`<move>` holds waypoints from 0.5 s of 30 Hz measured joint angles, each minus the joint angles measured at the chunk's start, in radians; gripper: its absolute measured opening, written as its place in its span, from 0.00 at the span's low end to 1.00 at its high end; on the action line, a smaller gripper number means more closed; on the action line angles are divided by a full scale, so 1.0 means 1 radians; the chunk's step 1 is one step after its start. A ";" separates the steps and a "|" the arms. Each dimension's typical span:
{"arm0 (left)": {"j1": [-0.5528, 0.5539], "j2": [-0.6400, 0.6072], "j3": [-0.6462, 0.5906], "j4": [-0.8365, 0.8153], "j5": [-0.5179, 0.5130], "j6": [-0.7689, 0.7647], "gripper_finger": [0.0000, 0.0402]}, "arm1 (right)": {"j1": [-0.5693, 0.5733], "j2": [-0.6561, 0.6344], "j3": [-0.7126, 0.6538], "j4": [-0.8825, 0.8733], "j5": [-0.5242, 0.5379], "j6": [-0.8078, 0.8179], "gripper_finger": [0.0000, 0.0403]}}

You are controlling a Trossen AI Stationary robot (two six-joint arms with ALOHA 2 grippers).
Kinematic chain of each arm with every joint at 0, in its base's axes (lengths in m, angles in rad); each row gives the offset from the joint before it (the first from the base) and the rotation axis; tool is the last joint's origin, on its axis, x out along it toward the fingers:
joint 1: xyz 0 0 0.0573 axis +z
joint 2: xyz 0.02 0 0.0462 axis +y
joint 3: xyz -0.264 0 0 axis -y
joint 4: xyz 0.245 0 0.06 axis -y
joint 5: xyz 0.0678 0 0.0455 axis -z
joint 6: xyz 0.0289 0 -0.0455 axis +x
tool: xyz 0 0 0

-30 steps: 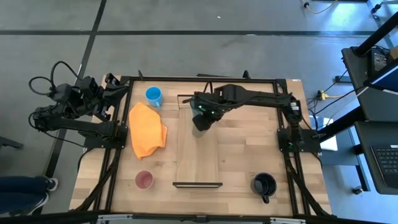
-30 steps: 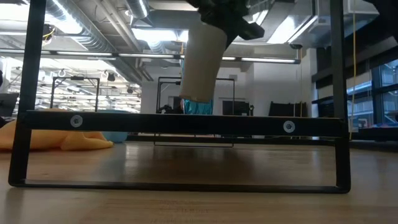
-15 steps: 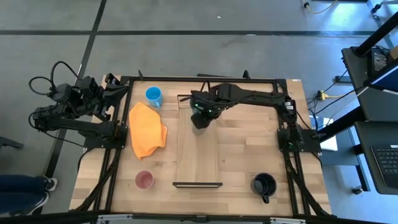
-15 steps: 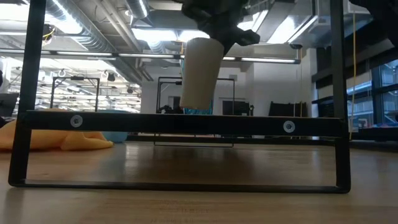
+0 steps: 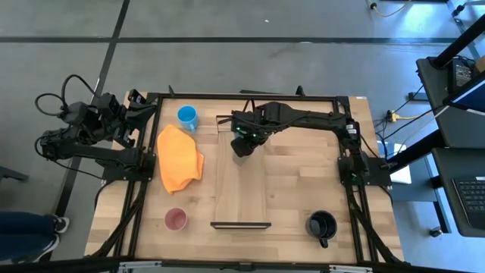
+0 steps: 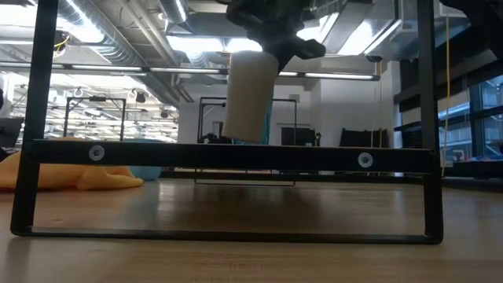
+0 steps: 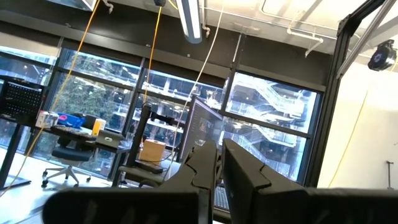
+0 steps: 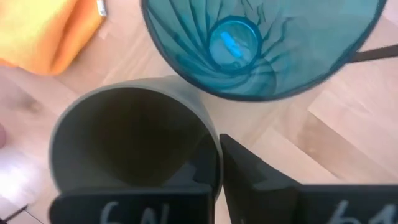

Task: Stack small to large cups/mugs on shelf
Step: Put the gray cup on the shelf

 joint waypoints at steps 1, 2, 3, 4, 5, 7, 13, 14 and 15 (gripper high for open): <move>0.000 0.000 0.000 0.000 0.000 0.000 0.06 | 0.000 0.000 0.000 0.004 0.006 0.006 0.04; 0.000 0.000 0.000 0.000 0.000 0.000 0.06 | 0.000 0.001 0.000 0.003 0.013 0.012 0.04; 0.000 0.000 0.000 0.000 0.000 0.000 0.06 | 0.000 0.001 0.000 0.002 0.017 0.012 0.04; 0.000 0.000 0.000 0.000 0.000 0.000 0.06 | 0.000 0.002 0.000 0.002 0.017 0.012 0.04; 0.000 0.000 0.000 0.000 0.000 0.000 0.06 | 0.000 0.002 0.000 0.002 0.017 0.014 0.04; 0.000 0.000 0.000 0.000 0.000 0.000 0.06 | 0.000 0.002 0.000 0.002 0.018 0.015 0.04; 0.000 0.000 0.000 0.000 0.000 0.000 0.06 | -0.002 0.002 0.000 -0.004 0.025 0.016 0.05; 0.000 0.000 0.000 0.000 0.000 0.000 0.06 | -0.002 0.002 0.000 -0.004 0.025 0.016 0.05; 0.000 0.000 0.000 0.000 0.000 0.000 0.06 | -0.002 0.002 0.000 -0.004 0.027 0.016 0.05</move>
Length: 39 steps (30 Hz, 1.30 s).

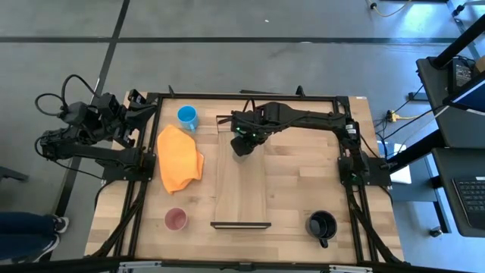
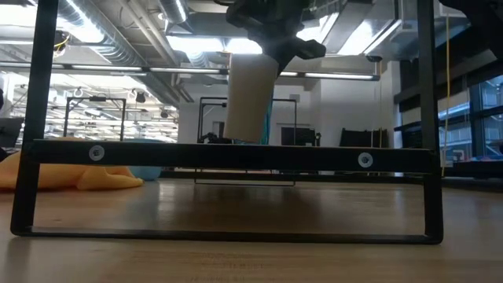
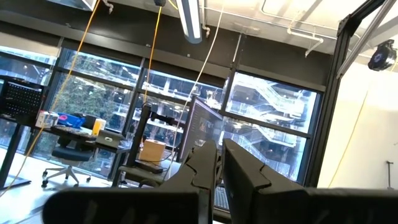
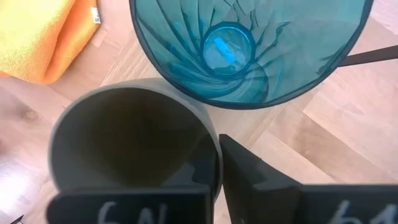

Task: Stack small to large cups/mugs on shelf
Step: Put the gray cup on the shelf

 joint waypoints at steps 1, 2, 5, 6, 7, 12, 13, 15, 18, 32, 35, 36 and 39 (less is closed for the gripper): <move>0.000 0.000 0.000 0.000 0.000 0.000 0.06 | -0.001 0.000 0.000 0.000 0.005 0.002 0.05; 0.000 0.000 0.000 0.000 0.000 0.000 0.06 | -0.002 0.000 0.000 0.000 0.009 0.003 0.05; 0.000 0.000 0.000 0.000 0.000 0.000 0.06 | -0.005 0.000 0.000 -0.002 0.009 0.002 0.05; 0.000 0.000 0.000 0.000 0.000 0.000 0.06 | -0.006 0.000 0.000 -0.002 0.009 0.002 0.05; 0.000 0.000 0.000 0.000 0.000 0.000 0.06 | -0.006 0.000 0.000 -0.002 0.009 0.002 0.05; 0.000 0.000 0.000 0.000 0.000 0.000 0.06 | -0.006 0.000 0.000 -0.002 0.008 0.004 0.05; 0.000 0.000 0.000 0.000 0.000 0.000 0.06 | -0.006 0.000 0.000 -0.002 0.008 0.004 0.05; 0.000 0.000 0.000 0.000 0.000 0.000 0.06 | -0.006 0.000 0.000 -0.002 0.008 0.005 0.05; 0.000 0.000 0.000 0.000 0.000 0.000 0.06 | -0.006 0.000 0.000 -0.002 0.008 0.007 0.05; 0.000 0.000 0.000 0.000 0.000 0.000 0.06 | -0.006 0.000 0.000 -0.002 0.019 0.007 0.05; 0.000 0.000 0.000 0.000 0.000 0.000 0.06 | -0.006 0.000 0.000 -0.001 0.021 0.007 0.05; 0.000 0.000 0.000 0.000 0.000 0.000 0.06 | -0.006 0.000 0.000 -0.001 0.021 0.007 0.05; 0.000 0.000 0.000 0.000 0.000 0.000 0.06 | -0.004 0.000 0.000 -0.001 0.023 0.007 0.05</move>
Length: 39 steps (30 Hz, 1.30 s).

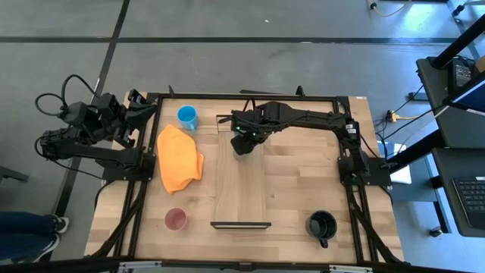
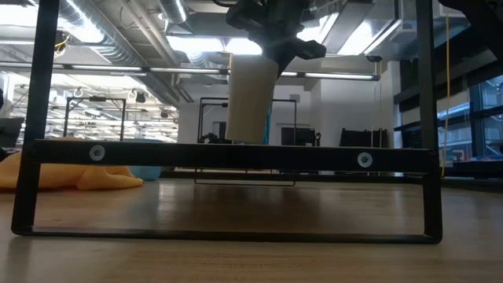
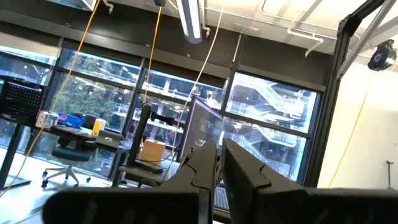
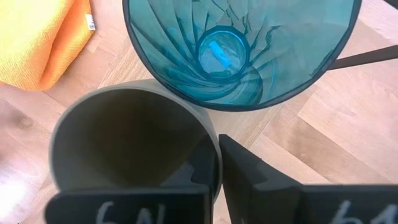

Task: Stack small to large cups/mugs on shelf
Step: Put the gray cup on the shelf

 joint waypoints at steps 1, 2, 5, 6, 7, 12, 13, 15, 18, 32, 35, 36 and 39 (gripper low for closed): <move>0.000 0.000 0.000 0.000 0.000 0.000 0.06 | 0.002 0.000 0.000 0.000 0.002 0.002 0.05; 0.000 0.000 0.000 0.000 0.000 0.000 0.06 | 0.003 0.000 0.000 0.000 0.003 0.008 0.05; 0.000 0.000 0.000 0.000 0.000 0.000 0.06 | 0.008 0.000 0.000 0.000 0.020 0.018 0.05; 0.000 0.000 0.000 0.000 0.000 0.000 0.06 | 0.008 0.000 0.000 0.000 0.020 0.020 0.05; 0.000 0.000 0.000 0.000 0.000 0.000 0.06 | 0.009 0.000 0.000 0.000 0.020 0.023 0.05; 0.000 0.000 0.000 0.000 0.000 0.000 0.06 | 0.020 0.000 0.000 0.000 0.023 0.027 0.05; 0.000 0.000 0.000 0.000 0.000 0.000 0.06 | 0.021 0.000 0.000 0.000 0.017 0.036 0.05; 0.000 0.000 0.000 0.000 0.000 0.000 0.06 | 0.030 0.000 0.000 0.000 -0.001 0.051 0.05; 0.000 0.000 0.000 0.000 0.000 0.000 0.06 | 0.051 0.000 0.000 0.000 -0.003 0.052 0.05; 0.000 0.000 0.000 0.000 0.000 0.000 0.06 | 0.033 0.000 0.000 -0.014 0.029 0.026 0.05; 0.000 0.000 0.000 0.000 0.000 0.000 0.06 | 0.033 0.000 0.000 -0.036 0.029 0.026 0.05; 0.000 0.000 0.000 0.000 0.000 0.000 0.06 | 0.033 0.000 0.000 -0.041 0.029 0.026 0.05; 0.000 0.000 0.000 0.000 0.000 0.000 0.06 | 0.033 0.000 0.000 -0.040 0.029 0.026 0.05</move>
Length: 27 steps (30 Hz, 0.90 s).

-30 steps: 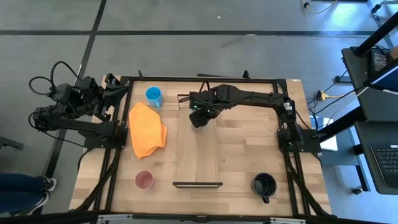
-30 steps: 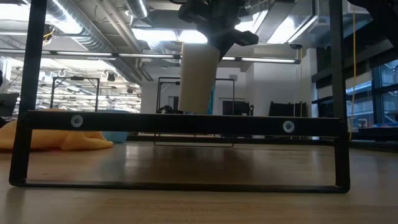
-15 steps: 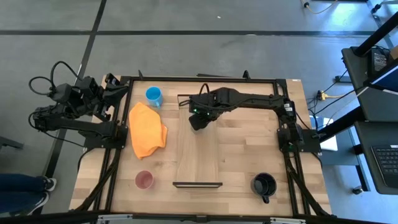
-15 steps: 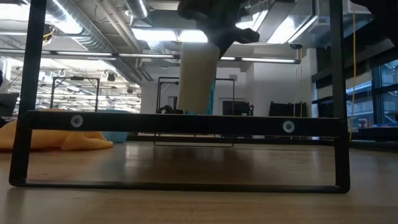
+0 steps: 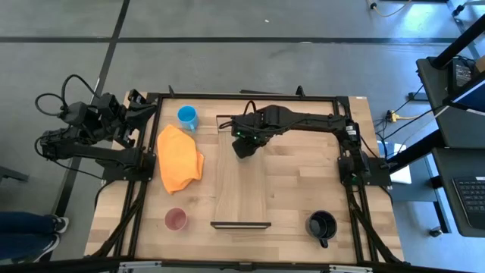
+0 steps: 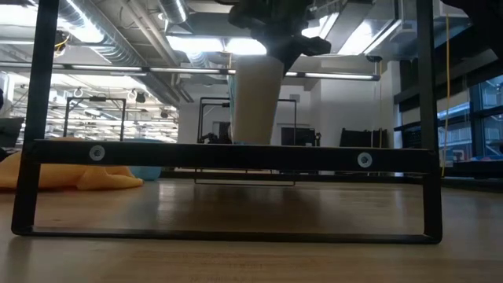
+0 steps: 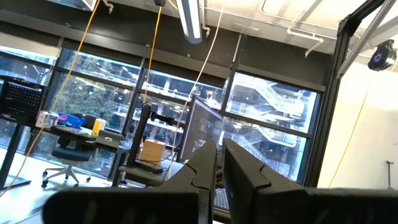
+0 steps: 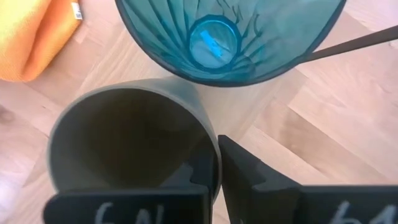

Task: Stack small to large cups/mugs on shelf
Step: Put the gray cup on the shelf

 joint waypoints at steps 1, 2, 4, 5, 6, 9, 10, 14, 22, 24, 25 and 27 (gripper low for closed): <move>0.000 0.000 0.000 0.000 0.000 0.000 0.06 | 0.000 0.000 0.000 0.000 0.000 0.000 0.05; 0.000 0.000 0.000 0.000 0.000 0.000 0.06 | 0.000 0.000 0.000 0.000 0.000 0.000 0.05; 0.000 0.000 0.000 0.000 0.000 0.000 0.06 | 0.000 0.000 0.000 0.001 0.000 0.005 0.05; 0.000 0.000 0.000 0.000 0.000 0.000 0.06 | 0.002 0.001 -0.001 0.002 0.000 0.010 0.05; 0.000 0.000 0.000 0.000 0.000 0.000 0.06 | 0.004 0.005 -0.001 0.003 0.001 0.017 0.05; 0.000 0.000 0.000 0.000 0.000 0.000 0.06 | 0.006 0.013 -0.002 0.005 0.007 0.019 0.05; 0.000 0.000 0.000 0.000 0.000 0.000 0.06 | 0.007 0.013 -0.002 0.007 0.008 0.020 0.05; 0.000 0.000 0.000 0.000 0.000 0.000 0.06 | 0.011 0.021 -0.002 0.012 0.008 0.023 0.05; 0.000 0.000 0.000 0.000 0.000 0.000 0.06 | 0.011 0.020 -0.002 0.017 0.011 0.024 0.05; 0.000 0.000 0.000 0.000 0.000 0.000 0.06 | 0.011 0.020 -0.002 0.017 0.011 0.025 0.05; 0.000 0.000 0.000 0.000 0.000 0.000 0.06 | 0.011 0.020 -0.002 0.017 0.011 0.026 0.05; 0.000 0.000 0.000 0.000 0.000 0.000 0.06 | 0.011 0.020 -0.002 0.017 0.011 0.026 0.05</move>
